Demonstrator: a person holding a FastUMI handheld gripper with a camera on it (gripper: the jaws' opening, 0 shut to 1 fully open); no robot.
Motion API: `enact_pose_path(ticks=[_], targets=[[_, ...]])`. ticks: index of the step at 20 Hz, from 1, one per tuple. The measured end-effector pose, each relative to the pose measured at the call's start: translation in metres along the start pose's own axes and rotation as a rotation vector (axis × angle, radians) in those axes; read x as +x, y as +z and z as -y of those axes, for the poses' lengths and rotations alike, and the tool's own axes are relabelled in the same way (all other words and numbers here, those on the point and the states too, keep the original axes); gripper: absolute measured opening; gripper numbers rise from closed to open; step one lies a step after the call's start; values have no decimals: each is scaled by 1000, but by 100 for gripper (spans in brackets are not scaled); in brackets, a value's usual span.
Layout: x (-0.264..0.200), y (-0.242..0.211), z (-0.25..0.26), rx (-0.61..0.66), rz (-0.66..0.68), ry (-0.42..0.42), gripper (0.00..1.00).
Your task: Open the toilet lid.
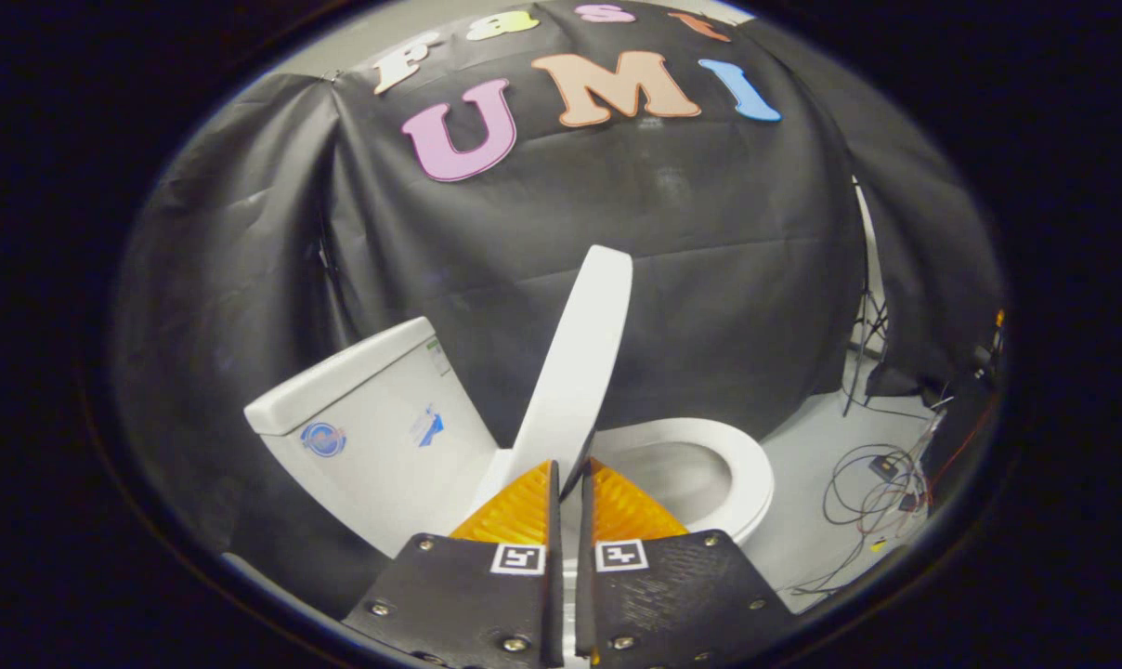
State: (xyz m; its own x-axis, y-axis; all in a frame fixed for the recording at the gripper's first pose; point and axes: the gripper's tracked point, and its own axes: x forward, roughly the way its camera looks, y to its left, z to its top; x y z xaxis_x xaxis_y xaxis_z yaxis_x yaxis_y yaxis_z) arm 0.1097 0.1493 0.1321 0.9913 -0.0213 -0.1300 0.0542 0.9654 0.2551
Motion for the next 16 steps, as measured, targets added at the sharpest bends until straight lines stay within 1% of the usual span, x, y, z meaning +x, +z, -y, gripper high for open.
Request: enact_pose_path(ticks=[2,5,16], targets=[[0,1,1,-19,-7,-73,5],[1,5,-6,-53,8,-113,5],[-3,13,-38,-91,42,-115,5]])
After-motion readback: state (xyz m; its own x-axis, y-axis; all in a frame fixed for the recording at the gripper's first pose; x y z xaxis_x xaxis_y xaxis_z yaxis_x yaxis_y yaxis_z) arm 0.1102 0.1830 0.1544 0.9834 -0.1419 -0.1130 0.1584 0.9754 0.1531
